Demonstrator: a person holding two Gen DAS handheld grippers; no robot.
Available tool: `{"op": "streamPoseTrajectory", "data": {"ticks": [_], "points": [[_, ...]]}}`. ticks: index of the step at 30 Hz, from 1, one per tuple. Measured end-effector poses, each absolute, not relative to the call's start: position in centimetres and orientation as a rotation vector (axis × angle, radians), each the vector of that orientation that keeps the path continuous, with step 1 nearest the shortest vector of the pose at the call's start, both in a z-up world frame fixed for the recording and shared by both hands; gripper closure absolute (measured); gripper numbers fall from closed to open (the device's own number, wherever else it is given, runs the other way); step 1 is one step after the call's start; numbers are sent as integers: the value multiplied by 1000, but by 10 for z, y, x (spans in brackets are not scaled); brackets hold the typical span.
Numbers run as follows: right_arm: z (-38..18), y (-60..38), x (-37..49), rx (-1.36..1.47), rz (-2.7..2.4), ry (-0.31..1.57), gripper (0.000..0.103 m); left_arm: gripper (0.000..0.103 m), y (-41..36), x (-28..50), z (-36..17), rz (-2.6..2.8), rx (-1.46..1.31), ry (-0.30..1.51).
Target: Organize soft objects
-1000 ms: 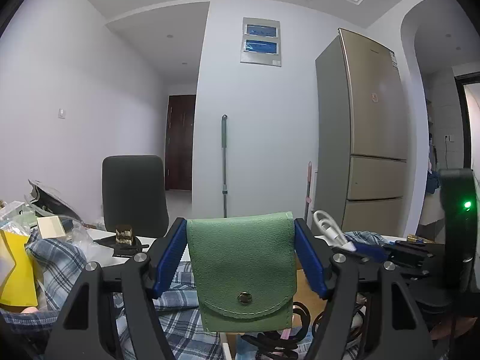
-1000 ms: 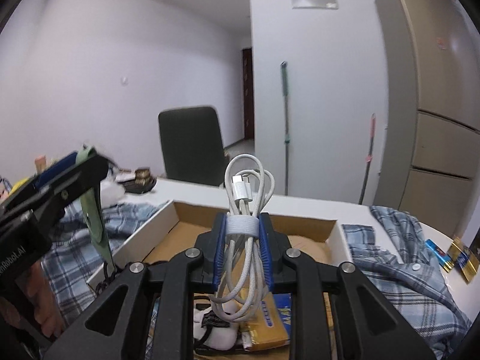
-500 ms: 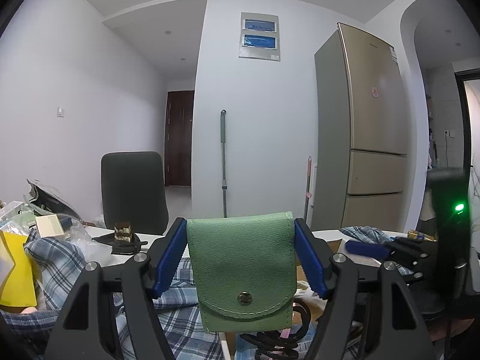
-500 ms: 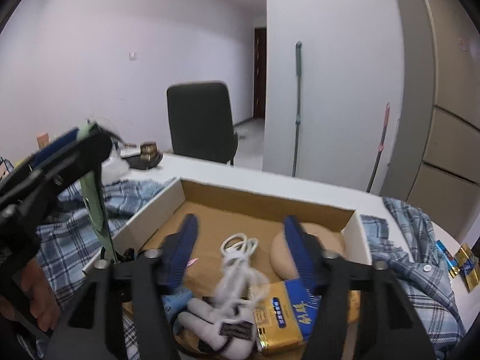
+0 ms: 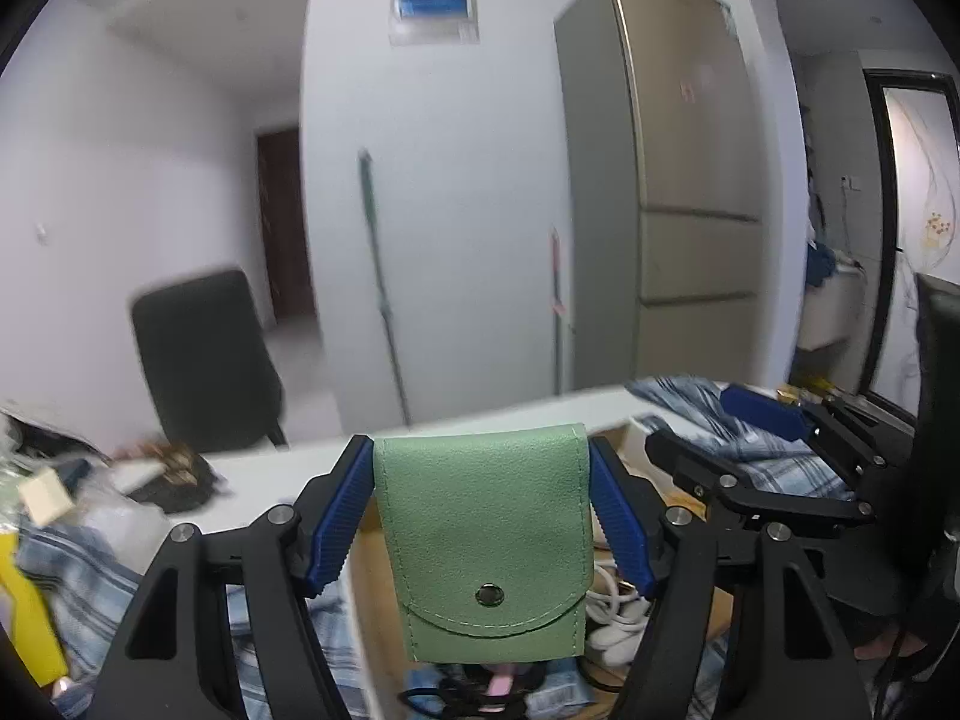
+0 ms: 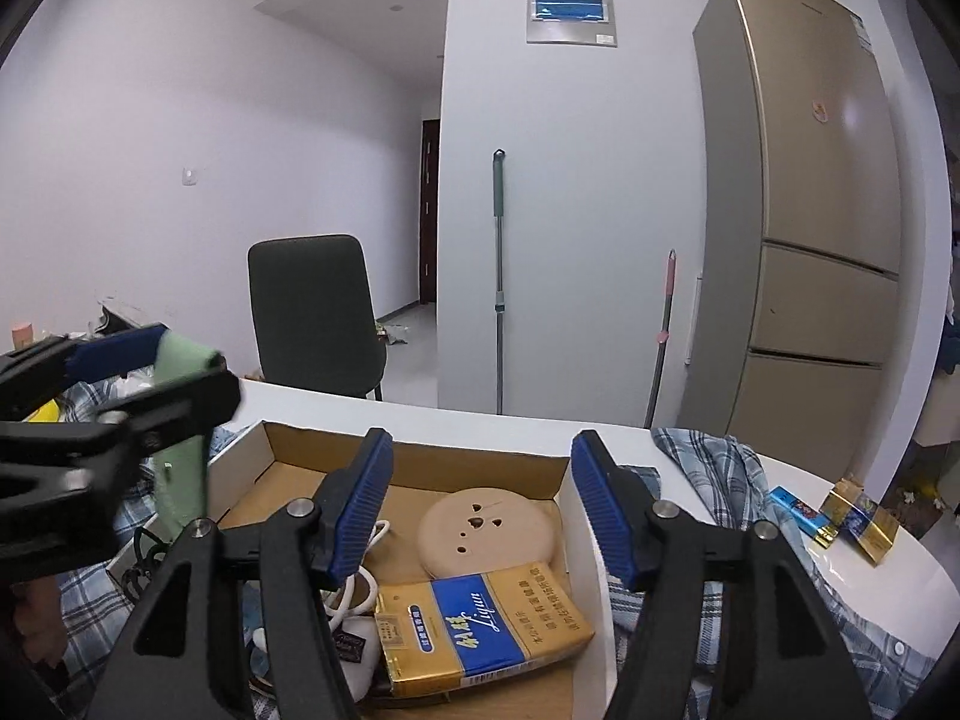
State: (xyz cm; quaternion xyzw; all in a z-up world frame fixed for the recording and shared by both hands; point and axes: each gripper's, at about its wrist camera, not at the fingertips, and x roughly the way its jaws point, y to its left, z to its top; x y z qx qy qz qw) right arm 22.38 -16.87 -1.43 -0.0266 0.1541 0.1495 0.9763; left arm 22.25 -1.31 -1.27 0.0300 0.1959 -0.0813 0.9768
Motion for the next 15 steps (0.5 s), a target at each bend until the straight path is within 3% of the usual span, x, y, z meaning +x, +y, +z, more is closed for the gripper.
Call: {"op": "streamPoseTrajectory", "data": {"ticks": [7,11,15], "points": [[-16,-175,229,-27,300,334,40,31,-16,234,-22,-167,80,419],[-15,-178,228,-21,289,329,38,14,-10,233,-22,-162,49,405],[-13,-178,227,-26,282,317,36,14,1,231,-16,-126,5,374]]}}
